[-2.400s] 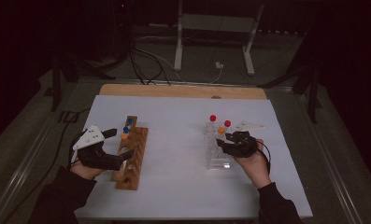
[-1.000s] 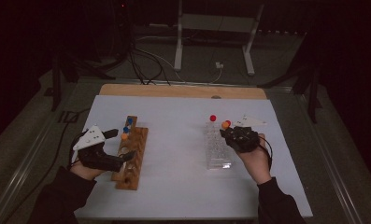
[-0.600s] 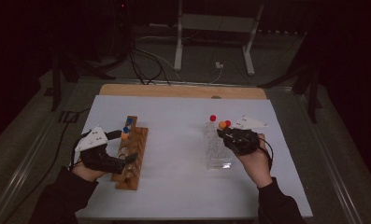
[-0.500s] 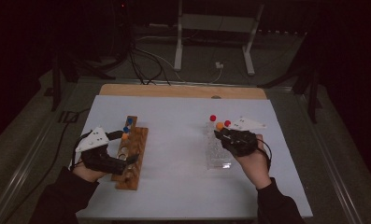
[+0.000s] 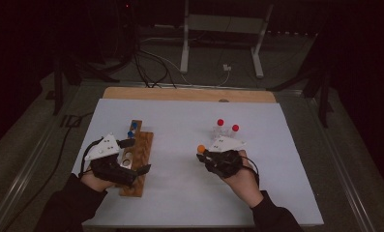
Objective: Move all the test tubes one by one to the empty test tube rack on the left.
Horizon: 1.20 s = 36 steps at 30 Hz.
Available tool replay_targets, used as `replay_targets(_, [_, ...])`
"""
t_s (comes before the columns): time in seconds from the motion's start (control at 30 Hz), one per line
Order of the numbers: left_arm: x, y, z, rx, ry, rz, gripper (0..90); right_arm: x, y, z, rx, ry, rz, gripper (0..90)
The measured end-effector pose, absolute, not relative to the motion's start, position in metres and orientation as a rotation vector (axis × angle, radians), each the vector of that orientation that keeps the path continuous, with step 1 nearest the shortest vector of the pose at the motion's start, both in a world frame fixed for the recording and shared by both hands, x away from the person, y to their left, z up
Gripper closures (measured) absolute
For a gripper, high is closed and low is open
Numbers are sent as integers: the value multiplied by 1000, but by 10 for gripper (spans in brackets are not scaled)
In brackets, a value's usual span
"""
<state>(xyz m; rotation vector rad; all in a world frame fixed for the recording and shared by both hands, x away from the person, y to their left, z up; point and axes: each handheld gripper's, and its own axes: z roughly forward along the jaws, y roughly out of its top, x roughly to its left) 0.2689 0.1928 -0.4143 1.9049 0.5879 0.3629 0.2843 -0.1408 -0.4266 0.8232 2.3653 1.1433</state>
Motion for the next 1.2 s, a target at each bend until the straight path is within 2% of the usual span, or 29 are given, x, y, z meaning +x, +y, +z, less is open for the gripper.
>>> replay_targets(0.43, [262, 164, -418, 1930, 514, 303, 22, 266, -108, -442, 704, 2505, 1116, 744])
replay_targets(0.63, [258, 151, -421, 1948, 473, 266, 87, 259, -98, -445, 668, 2545, 1116, 743])
replay_targets(1.2, [258, 123, -434, 1972, 423, 259, 511, 252, -93, -442, 627, 2571, 1140, 744])
